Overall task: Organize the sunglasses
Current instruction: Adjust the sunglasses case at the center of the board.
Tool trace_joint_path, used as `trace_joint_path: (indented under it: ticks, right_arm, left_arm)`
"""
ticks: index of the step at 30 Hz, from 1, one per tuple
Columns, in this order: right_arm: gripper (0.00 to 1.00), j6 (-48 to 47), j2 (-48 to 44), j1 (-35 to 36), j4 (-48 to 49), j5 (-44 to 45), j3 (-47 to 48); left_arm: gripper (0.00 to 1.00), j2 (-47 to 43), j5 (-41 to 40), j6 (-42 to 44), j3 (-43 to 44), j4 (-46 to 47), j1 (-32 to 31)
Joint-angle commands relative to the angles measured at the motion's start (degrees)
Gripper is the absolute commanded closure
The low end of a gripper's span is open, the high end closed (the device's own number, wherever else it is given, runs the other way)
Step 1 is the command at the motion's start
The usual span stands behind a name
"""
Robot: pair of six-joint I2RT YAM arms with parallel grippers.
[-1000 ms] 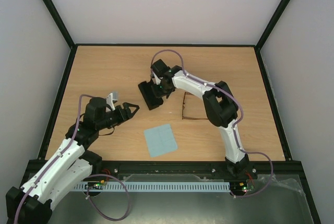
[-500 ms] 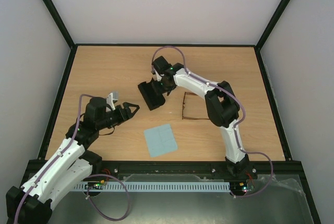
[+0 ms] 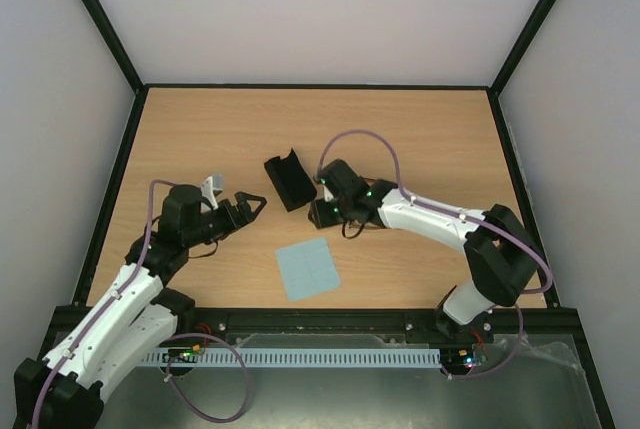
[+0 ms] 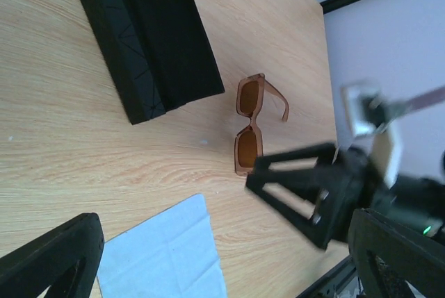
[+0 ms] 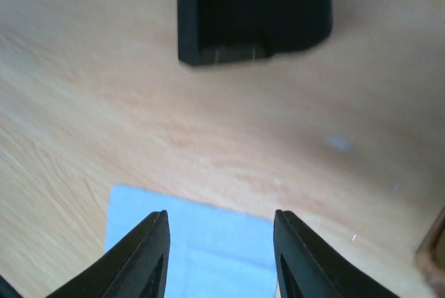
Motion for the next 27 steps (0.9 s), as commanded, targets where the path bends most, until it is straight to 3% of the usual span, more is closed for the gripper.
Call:
trace_joint_path:
  ticks: [1,14,27]
  right_arm:
    - [0.58,8.5,-2.4,0.9,11.2,-2.2,-8.2]
    - [0.72,11.1,13.3,0.5,16.6,-0.6,-1.1]
    - [0.74,10.1,17.8,-2.2,11.8,10.0,3.9]
  left_arm:
    - [0.01,-0.4,0.3,1.4,0.5,-0.8,1.5]
    - [0.01,-2.8,1.0,2.0,0.7,-3.3,2.7]
    - [0.01,-3.3,2.1,2.6,1.5,-3.8,3.6]
